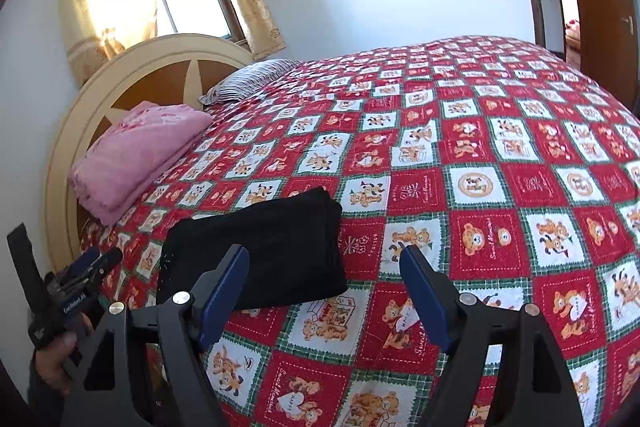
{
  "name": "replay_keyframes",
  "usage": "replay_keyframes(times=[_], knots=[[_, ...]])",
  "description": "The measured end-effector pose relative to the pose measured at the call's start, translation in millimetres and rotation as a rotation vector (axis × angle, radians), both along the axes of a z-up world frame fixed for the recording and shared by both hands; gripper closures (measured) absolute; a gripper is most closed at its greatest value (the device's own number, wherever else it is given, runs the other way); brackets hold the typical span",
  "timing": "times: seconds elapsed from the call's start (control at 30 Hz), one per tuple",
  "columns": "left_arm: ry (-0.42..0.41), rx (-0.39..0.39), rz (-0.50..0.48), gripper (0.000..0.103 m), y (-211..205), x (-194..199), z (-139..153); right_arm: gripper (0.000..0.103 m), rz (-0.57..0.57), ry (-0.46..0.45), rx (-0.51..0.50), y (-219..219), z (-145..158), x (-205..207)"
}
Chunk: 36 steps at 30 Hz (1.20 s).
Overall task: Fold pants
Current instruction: 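Open both tools, release the folded pants onto the quilt and withdraw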
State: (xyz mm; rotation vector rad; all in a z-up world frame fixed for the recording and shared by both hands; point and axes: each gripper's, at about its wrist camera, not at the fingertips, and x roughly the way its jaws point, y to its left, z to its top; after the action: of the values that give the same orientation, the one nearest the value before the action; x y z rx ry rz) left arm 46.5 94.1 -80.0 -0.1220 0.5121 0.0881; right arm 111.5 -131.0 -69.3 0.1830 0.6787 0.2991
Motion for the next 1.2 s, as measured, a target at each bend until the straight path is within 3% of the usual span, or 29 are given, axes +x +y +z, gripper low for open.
replay_keyframes(times=[0.33, 1.2], knots=[[-0.012, -0.007, -0.004, 0.005, -3.1, -3.2, 5.9, 0.024, 0.048, 0.0, 0.036, 9.5, 10.0, -9.5], [-0.032, 0.016, -0.011, 0.003, -8.2, -6.0, 11.9, 0.023, 0.064, -0.032, 0.001, 20.9, 16.2, -18.7]])
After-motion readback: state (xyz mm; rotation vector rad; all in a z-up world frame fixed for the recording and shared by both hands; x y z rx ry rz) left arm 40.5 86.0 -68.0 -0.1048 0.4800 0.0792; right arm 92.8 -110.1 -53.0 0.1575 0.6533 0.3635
